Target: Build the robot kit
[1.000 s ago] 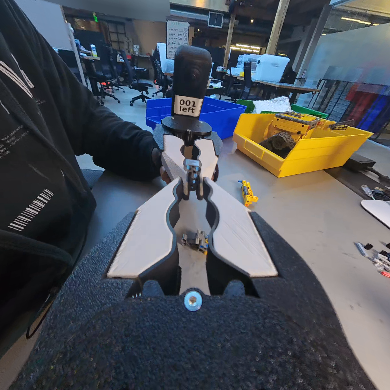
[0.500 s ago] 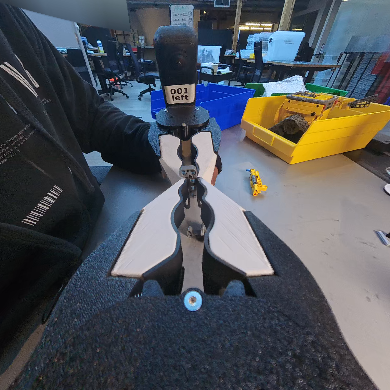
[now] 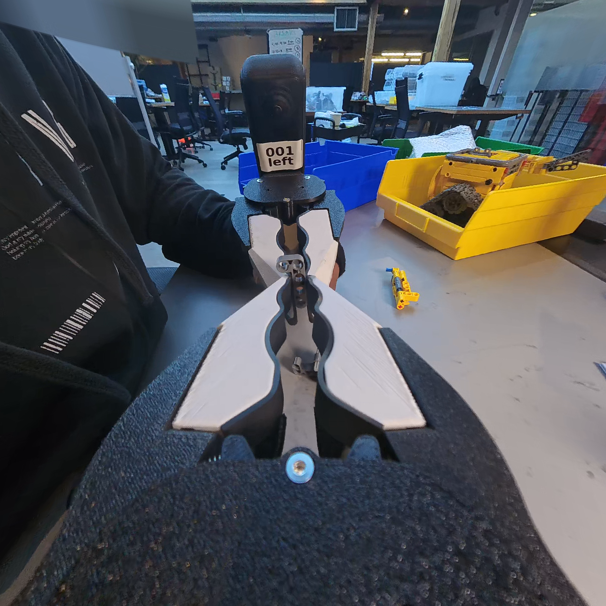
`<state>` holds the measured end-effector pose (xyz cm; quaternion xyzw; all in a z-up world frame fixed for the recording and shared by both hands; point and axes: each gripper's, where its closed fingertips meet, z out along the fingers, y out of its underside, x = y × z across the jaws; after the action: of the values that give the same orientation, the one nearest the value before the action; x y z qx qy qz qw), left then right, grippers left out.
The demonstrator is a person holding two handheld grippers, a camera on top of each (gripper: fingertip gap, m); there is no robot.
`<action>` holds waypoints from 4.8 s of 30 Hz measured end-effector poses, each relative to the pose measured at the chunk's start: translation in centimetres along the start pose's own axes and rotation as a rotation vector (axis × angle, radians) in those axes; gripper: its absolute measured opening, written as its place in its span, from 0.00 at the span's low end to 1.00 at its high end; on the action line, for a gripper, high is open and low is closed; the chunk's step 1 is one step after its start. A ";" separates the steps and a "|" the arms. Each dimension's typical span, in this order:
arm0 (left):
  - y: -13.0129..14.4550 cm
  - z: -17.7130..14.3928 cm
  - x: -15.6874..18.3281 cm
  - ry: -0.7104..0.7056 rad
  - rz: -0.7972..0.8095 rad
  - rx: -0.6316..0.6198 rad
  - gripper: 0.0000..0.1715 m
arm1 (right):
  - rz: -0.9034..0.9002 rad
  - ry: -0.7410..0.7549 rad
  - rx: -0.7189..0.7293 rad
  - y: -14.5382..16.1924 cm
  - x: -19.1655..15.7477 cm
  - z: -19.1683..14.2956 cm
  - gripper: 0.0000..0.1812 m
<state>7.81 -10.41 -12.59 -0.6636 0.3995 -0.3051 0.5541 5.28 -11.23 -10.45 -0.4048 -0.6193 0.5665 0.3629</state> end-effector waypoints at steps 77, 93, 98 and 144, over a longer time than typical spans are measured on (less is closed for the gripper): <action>0.2 -0.4 -0.7 0.121 -0.420 -0.020 0.04 | 0.343 -0.125 0.097 0.1 1.8 -1.6 0.04; 1.3 -0.5 -0.5 0.114 -0.465 -0.108 0.04 | 0.304 -0.155 -0.007 1.7 1.2 -1.1 0.04; 1.2 -0.5 -0.4 0.094 -0.442 -0.130 0.04 | 0.296 -0.161 -0.008 1.7 1.1 -1.0 0.04; -2.7 -1.6 -2.6 -0.049 -0.455 0.122 0.03 | 0.562 -0.123 0.318 -2.1 3.1 0.1 0.04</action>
<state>5.72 -8.76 -9.54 -0.7091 0.2069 -0.4293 0.5196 3.69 -8.52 -8.45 -0.4631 -0.4078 0.7577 0.2127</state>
